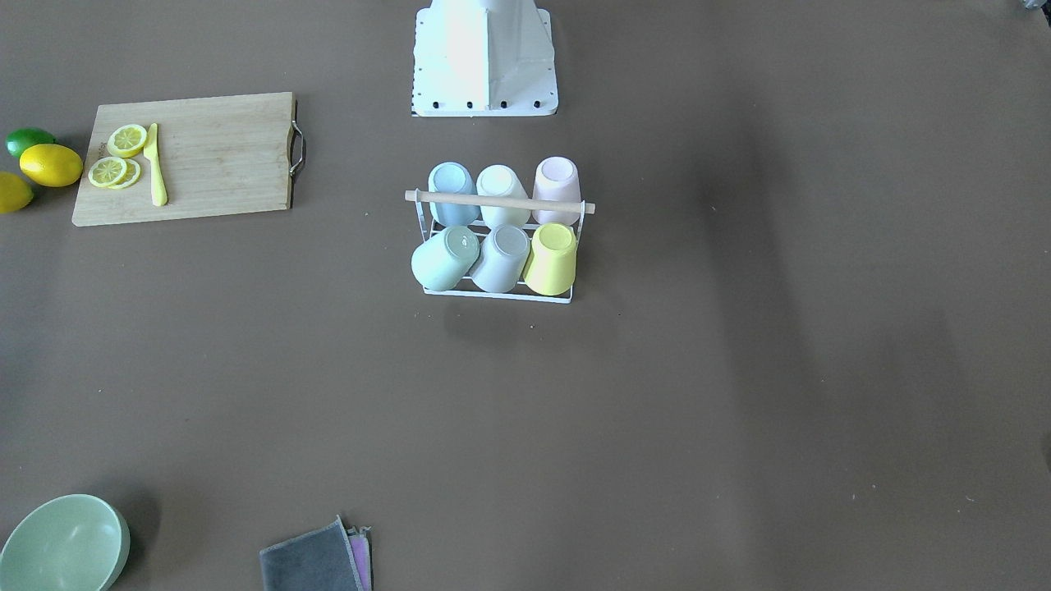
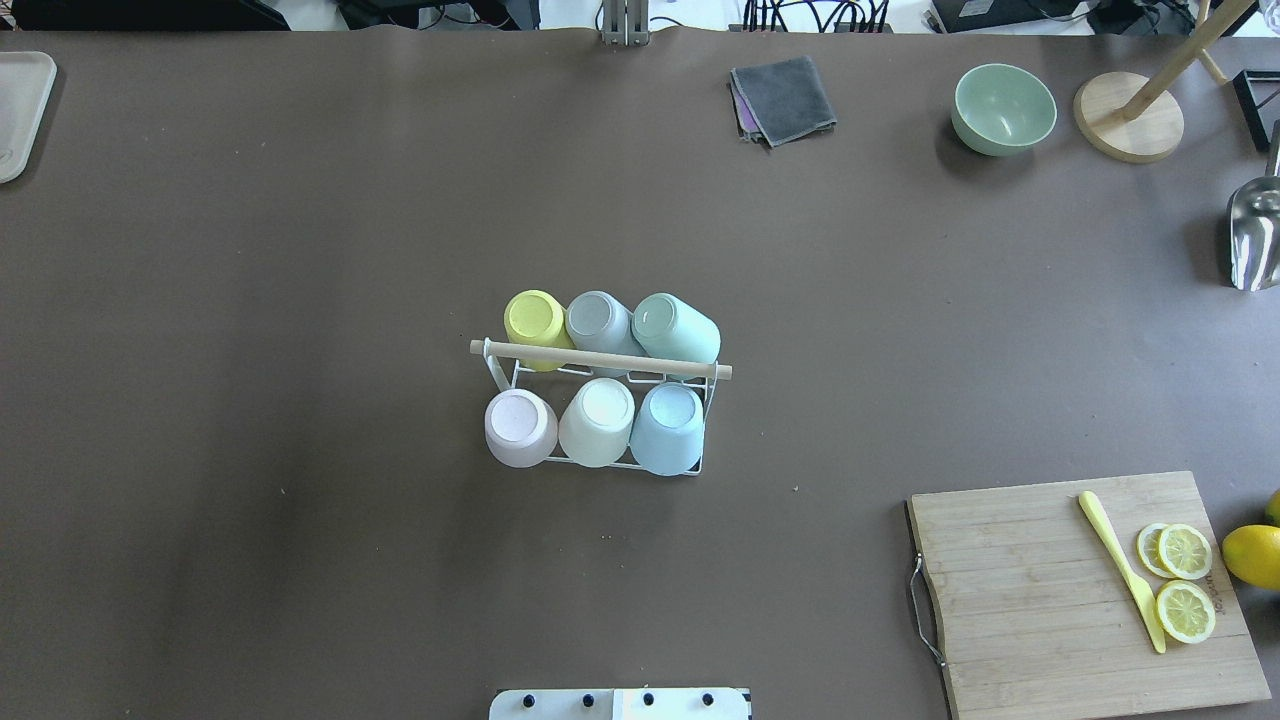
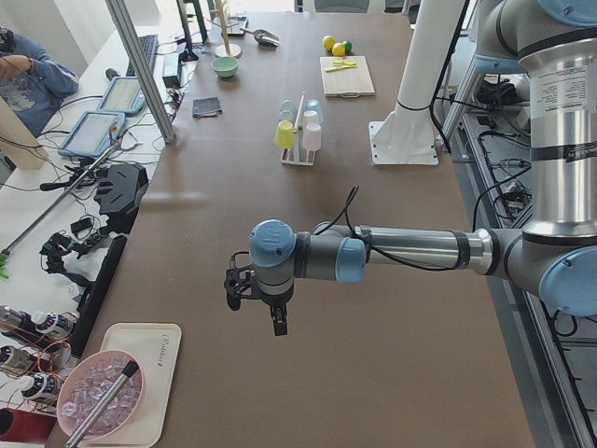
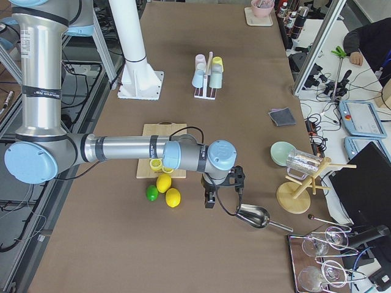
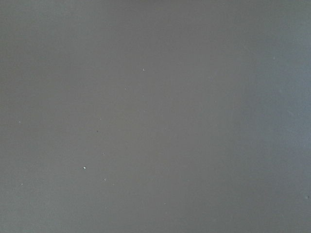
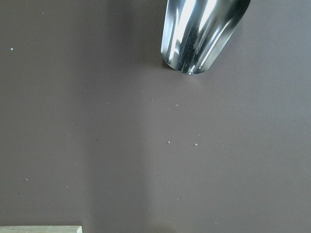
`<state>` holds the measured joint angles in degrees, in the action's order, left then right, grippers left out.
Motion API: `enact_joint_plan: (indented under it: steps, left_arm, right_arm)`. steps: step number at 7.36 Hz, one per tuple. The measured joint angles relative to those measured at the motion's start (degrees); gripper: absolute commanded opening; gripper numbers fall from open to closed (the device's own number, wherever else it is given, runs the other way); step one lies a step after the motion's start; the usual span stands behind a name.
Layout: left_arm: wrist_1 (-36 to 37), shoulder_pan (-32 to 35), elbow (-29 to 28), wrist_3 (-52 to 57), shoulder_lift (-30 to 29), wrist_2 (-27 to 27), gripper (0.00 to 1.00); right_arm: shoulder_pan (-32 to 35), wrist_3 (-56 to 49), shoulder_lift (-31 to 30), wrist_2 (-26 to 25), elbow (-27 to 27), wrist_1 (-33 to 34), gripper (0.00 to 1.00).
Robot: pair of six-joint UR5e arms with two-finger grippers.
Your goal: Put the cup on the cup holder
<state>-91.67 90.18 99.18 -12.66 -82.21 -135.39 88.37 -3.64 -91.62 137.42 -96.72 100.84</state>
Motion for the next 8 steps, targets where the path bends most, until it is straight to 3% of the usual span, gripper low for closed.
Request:
enact_joint_plan:
  steps: [8]
  left_arm:
    - [0.00, -0.17, -0.26, -0.09, -0.34, 0.64, 0.99]
  right_arm:
    - [0.13, -0.08, 1.28, -0.28, 1.27, 1.48, 1.00]
